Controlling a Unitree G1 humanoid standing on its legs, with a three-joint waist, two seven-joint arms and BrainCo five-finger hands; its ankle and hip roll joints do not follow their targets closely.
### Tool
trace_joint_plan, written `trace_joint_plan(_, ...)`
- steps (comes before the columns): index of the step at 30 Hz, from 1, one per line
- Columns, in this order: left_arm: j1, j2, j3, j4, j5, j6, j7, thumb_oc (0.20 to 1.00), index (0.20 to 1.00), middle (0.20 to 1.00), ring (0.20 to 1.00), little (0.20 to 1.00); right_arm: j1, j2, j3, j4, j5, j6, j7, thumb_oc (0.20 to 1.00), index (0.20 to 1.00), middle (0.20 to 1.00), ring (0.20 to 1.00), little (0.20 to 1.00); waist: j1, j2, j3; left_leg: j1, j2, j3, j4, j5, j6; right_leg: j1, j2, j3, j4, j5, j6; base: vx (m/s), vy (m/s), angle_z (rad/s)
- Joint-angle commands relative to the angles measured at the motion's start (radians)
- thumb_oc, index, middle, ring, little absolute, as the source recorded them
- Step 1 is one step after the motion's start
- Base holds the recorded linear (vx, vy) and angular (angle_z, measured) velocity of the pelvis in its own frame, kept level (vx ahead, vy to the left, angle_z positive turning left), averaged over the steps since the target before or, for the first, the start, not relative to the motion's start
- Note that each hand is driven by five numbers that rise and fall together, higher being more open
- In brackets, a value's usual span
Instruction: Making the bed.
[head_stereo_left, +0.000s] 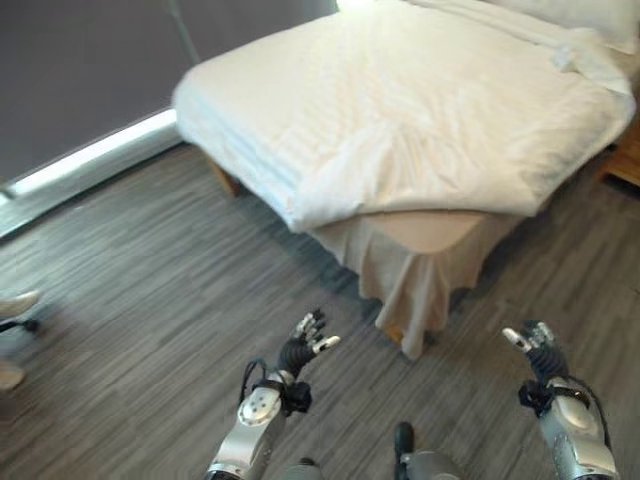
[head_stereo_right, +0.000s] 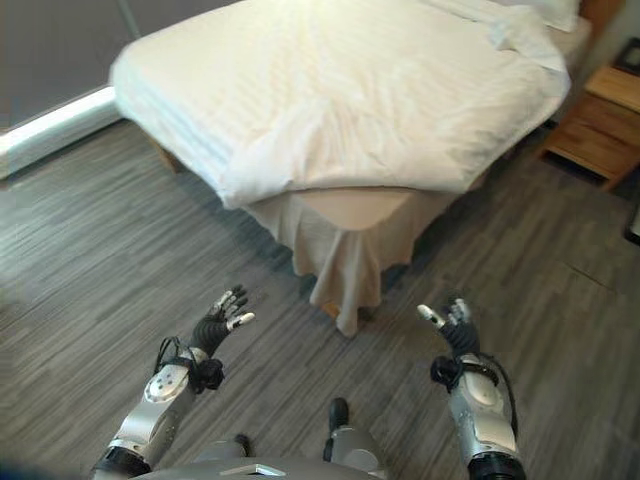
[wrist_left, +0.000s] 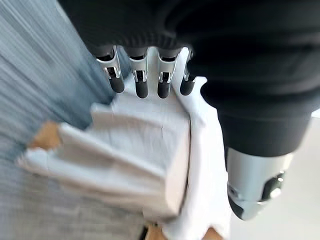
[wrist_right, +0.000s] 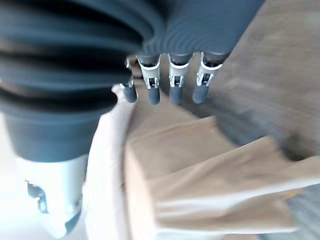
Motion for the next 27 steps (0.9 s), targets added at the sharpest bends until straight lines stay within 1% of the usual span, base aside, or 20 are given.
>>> trace_joint_plan(1,-0.002,0.058,0.026,-0.079,-0.032,-0.026,-0.035,1.000,1.000,1.000,1.000,1.000,0.028,0.003,-0.020,-0.064,0.006,-0.057,-0.007,1.000,1.000,1.000,1.000,1.000,-0.019,-0.028,-0.010,-0.030,-0.010,-0.028,-0.022,-0.010,-0.002,0.075,-0.082,0.141,-0.047,0.016,0.105,0.01,-0.001,-0.16)
trace_joint_plan(3,0.028,0.083,0.049,-0.083,-0.027,-0.032,-0.040,1.000,1.000,1.000,1.000,1.000,0.043,0.026,0.004,-0.062,0.009,-0.052,0.017,1.000,1.000,1.000,1.000,1.000,-0.015,-0.030,-0.005,-0.018,-0.011,-0.027,-0.027,-0.017,0.007,0.072,-0.075,0.167,-0.049,0.015,0.106,0.03,0.031,-0.33)
trace_joint_plan(6,0.039,0.088,0.058,-0.079,-0.027,-0.033,-0.044,1.000,1.000,1.000,1.000,1.000,0.053,0.031,0.012,-0.070,0.013,-0.051,0.033,1.000,1.000,1.000,1.000,1.000,-0.014,-0.032,-0.004,-0.009,-0.013,-0.023,-0.034,-0.019,0.009,0.074,-0.075,0.174,-0.048,0.013,0.107,0.03,0.039,-0.47)
trace_joint_plan(7,0.060,0.095,0.074,-0.075,-0.025,-0.035,-0.052,1.000,1.000,1.000,1.000,1.000,0.072,0.029,0.018,-0.077,-0.003,-0.049,0.056,1.000,1.000,1.000,1.000,1.000,-0.014,-0.033,-0.004,0.002,-0.014,-0.017,-0.040,-0.023,0.011,0.074,-0.077,0.179,-0.046,0.011,0.109,0.03,0.036,-0.20)
trace_joint_plan(9,0.072,0.102,0.082,-0.077,-0.023,-0.040,-0.058,1.000,1.000,1.000,1.000,1.000,0.081,0.026,0.017,-0.078,0.007,-0.052,0.070,1.000,1.000,1.000,1.000,1.000,-0.013,-0.035,-0.004,0.009,-0.015,-0.009,-0.039,-0.029,0.013,0.074,-0.079,0.188,-0.044,0.010,0.111,0.04,0.047,-0.18)
trace_joint_plan(10,0.031,0.009,0.297,0.004,-0.090,-0.072,0.103,1.000,1.000,1.000,1.000,1.000,0.054,0.136,-0.030,-0.074,0.452,-0.110,0.034,1.000,1.000,1.000,1.000,1.000,-0.014,-0.006,-0.046,0.069,0.036,0.133,-0.100,0.005,-0.021,0.105,-0.022,-0.085,-0.123,0.018,0.082,-0.02,0.070,-0.12)
trace_joint_plan(11,0.024,0.000,0.302,0.010,-0.097,-0.073,0.104,1.000,1.000,1.000,1.000,1.000,0.050,0.140,-0.026,-0.065,0.458,-0.108,0.033,1.000,1.000,1.000,1.000,1.000,-0.013,-0.010,-0.044,0.070,0.036,0.152,-0.106,0.007,-0.021,0.102,-0.028,-0.094,-0.125,0.030,0.086,-0.13,0.118,-0.18)
trace_joint_plan(12,0.021,-0.017,0.318,0.026,-0.104,-0.079,0.116,1.000,1.000,1.000,1.000,1.000,0.036,0.144,-0.011,-0.080,0.449,-0.099,0.033,1.000,1.000,1.000,1.000,1.000,-0.006,-0.019,-0.044,0.075,0.027,0.171,-0.113,0.004,-0.017,0.092,-0.035,-0.094,-0.125,0.046,0.093,-0.18,0.141,-0.11)
trace_joint_plan(15,0.035,-0.022,0.323,0.054,-0.084,-0.078,0.124,1.000,1.000,1.000,1.000,1.000,0.035,0.147,-0.009,-0.113,0.417,-0.097,0.039,1.000,1.000,1.000,1.000,1.000,0.000,-0.030,-0.042,0.078,0.008,0.179,-0.103,-0.004,-0.007,0.089,-0.050,-0.084,-0.122,0.066,0.103,-0.10,0.119,-0.13)
trace_joint_plan(17,0.035,-0.022,0.321,0.057,-0.083,-0.079,0.121,1.000,1.000,1.000,1.000,1.000,0.036,0.142,-0.009,-0.110,0.399,-0.094,0.041,1.000,1.000,1.000,1.000,1.000,0.001,-0.032,-0.039,0.081,0.002,0.180,-0.099,-0.009,-0.002,0.090,-0.059,-0.082,-0.117,0.068,0.105,-0.04,0.091,-0.09)
trace_joint_plan(18,0.039,-0.024,0.319,0.052,-0.090,-0.080,0.112,1.000,1.000,1.000,1.000,1.000,0.043,0.146,-0.016,-0.106,0.381,-0.090,0.048,1.000,1.000,1.000,1.000,1.000,0.000,-0.030,-0.030,0.085,-0.009,0.181,-0.094,-0.021,0.011,0.081,-0.081,-0.086,-0.062,0.061,0.110,-0.07,0.139,-0.05)
trace_joint_plan(19,0.039,-0.019,0.317,0.050,-0.089,-0.080,0.109,1.000,1.000,1.000,1.000,1.000,0.044,0.147,-0.015,-0.102,0.381,-0.091,0.050,1.000,1.000,1.000,1.000,1.000,-0.003,-0.026,-0.019,0.088,-0.013,0.183,-0.087,-0.031,0.023,0.056,-0.097,-0.080,0.022,0.050,0.115,-0.09,0.179,-0.04)
trace_joint_plan(20,0.033,-0.011,0.314,0.050,-0.086,-0.084,0.110,1.000,1.000,1.000,1.000,1.000,0.042,0.150,-0.014,-0.100,0.383,-0.093,0.047,1.000,1.000,1.000,1.000,1.000,-0.011,-0.023,-0.003,0.095,-0.015,0.182,-0.080,-0.039,0.031,0.022,-0.112,-0.062,0.097,0.058,0.124,-0.07,0.128,-0.03)
trace_joint_plan(21,0.025,-0.004,0.311,0.052,-0.079,-0.086,0.115,1.000,1.000,1.000,1.000,1.000,0.042,0.154,-0.013,-0.099,0.385,-0.095,0.044,1.000,1.000,1.000,1.000,1.000,-0.022,-0.023,0.012,0.102,-0.018,0.176,-0.076,-0.043,0.036,-0.008,-0.116,-0.033,0.156,0.082,0.137,-0.03,0.074,-0.05)
trace_joint_plan(22,0.013,0.010,0.314,0.058,-0.065,-0.090,0.128,1.000,1.000,1.000,1.000,1.000,0.039,0.161,-0.005,-0.095,0.392,-0.097,0.042,1.000,1.000,1.000,1.000,1.000,-0.033,-0.024,0.026,0.116,-0.020,0.171,-0.079,-0.048,0.037,-0.041,-0.118,-0.001,0.172,0.103,0.146,-0.01,0.033,-0.08)
trace_joint_plan(23,0.013,0.010,0.314,0.058,-0.065,-0.090,0.128,1.000,1.000,1.000,1.000,1.000,0.039,0.161,-0.005,-0.095,0.392,-0.097,0.042,1.000,1.000,1.000,1.000,1.000,-0.033,-0.024,0.026,0.116,-0.020,0.171,-0.079,-0.048,0.037,-0.041,-0.118,0.000,0.172,0.103,0.147,0.10,-0.052,-0.20)
trace_joint_plan(24,0.007,0.023,0.329,0.054,-0.062,-0.097,0.137,1.000,1.000,1.000,1.000,1.000,0.036,0.170,0.006,-0.087,0.400,-0.094,0.045,1.000,1.000,1.000,1.000,1.000,-0.038,-0.019,0.023,0.138,-0.012,0.172,-0.090,-0.060,0.026,-0.067,-0.141,-0.005,0.103,0.119,0.147,0.19,-0.123,-0.23)
trace_joint_plan(25,0.013,0.031,0.347,0.045,-0.062,-0.100,0.136,1.000,1.000,1.000,1.000,1.000,0.036,0.168,0.009,-0.086,0.394,-0.091,0.049,1.000,1.000,1.000,1.000,1.000,-0.042,-0.018,0.021,0.155,-0.002,0.175,-0.097,-0.069,0.016,-0.081,-0.157,-0.004,0.063,0.145,0.150,0.29,-0.194,-0.21)
trace_joint_plan(26,0.019,0.036,0.361,0.034,-0.062,-0.105,0.137,1.000,1.000,1.000,1.000,1.000,0.038,0.162,0.014,-0.076,0.380,-0.089,0.050,1.000,1.000,1.000,1.000,1.000,-0.047,-0.017,0.021,0.174,0.012,0.174,-0.100,-0.079,0.003,-0.110,-0.173,0.000,0.015,0.164,0.158,0.28,-0.177,-0.12)
trace_joint_plan(27,0.021,0.038,0.369,0.035,-0.062,-0.107,0.140,1.000,1.000,1.000,1.000,1.000,0.039,0.158,0.016,-0.073,0.369,-0.086,0.047,1.000,1.000,1.000,1.000,1.000,-0.050,-0.014,0.020,0.192,0.024,0.173,-0.101,-0.088,-0.007,-0.112,-0.178,0.002,-0.010,0.172,0.166,0.32,-0.193,-0.17)
